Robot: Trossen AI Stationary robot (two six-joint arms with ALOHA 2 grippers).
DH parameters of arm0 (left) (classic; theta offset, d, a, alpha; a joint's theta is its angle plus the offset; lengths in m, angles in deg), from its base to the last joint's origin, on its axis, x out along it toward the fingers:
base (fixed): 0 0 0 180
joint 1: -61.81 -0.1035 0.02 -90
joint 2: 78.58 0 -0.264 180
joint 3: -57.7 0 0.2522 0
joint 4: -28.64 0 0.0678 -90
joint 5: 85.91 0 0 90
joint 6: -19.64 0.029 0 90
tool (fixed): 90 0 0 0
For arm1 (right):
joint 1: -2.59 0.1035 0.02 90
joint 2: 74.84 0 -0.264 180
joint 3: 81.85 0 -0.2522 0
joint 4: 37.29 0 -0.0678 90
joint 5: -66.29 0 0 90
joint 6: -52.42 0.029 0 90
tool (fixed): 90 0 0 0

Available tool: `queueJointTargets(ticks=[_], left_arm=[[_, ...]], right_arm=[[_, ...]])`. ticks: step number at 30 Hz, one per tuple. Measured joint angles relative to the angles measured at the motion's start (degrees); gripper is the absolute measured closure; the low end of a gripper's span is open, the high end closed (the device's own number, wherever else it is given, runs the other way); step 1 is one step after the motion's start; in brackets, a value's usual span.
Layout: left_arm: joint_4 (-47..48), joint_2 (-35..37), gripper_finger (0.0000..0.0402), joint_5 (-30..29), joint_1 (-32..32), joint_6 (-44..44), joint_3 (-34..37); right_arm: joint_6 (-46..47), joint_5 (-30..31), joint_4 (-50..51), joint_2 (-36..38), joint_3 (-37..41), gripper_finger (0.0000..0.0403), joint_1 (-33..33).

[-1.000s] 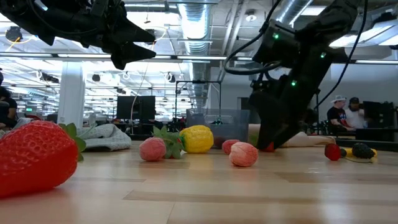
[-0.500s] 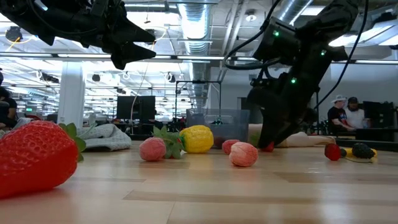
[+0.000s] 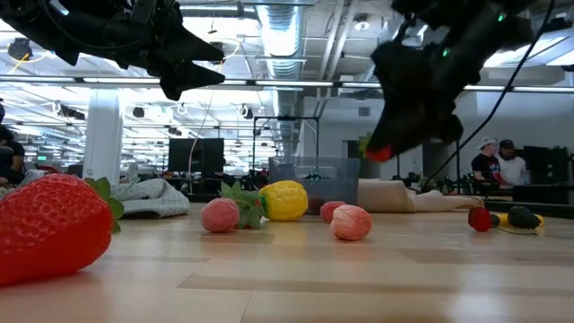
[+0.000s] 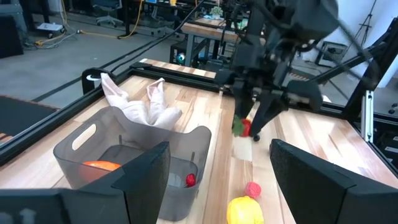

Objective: Pick and placing Produce into tupperware
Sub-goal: Put the red strawberry into the black bin

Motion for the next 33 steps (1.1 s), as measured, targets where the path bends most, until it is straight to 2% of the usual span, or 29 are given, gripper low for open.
queueJointTargets(ticks=[5,12,20,26,33], left_arm=[[-0.87,0.0,0.0135,0.0,-0.02,0.0,0.0],[-1.27,0.0,0.0135,0.0,0.0,0.02,0.0],[-0.78,0.0,0.0135,0.0,0.0,0.26,0.0],[-0.94,0.0,0.0135,0.0,0.0,0.24,0.0],[-0.83,0.0,0.0135,0.0,0.0,0.22,0.0]], right_arm=[[-4.79,-0.04,0.16,0.51,-3.11,0.0236,-3.22],[-13.34,-1.14,0.11,-2.81,-8.91,0.0251,-10.87],[-17.07,-6.7,0.19,-3.07,-9.49,0.0195,-19.8],[-18.76,-8.47,-1.86,-3.73,-9.49,0.0226,-21.24],[-19.75,-8.25,-0.72,-3.7,-9.49,0.0267,-18.25]])
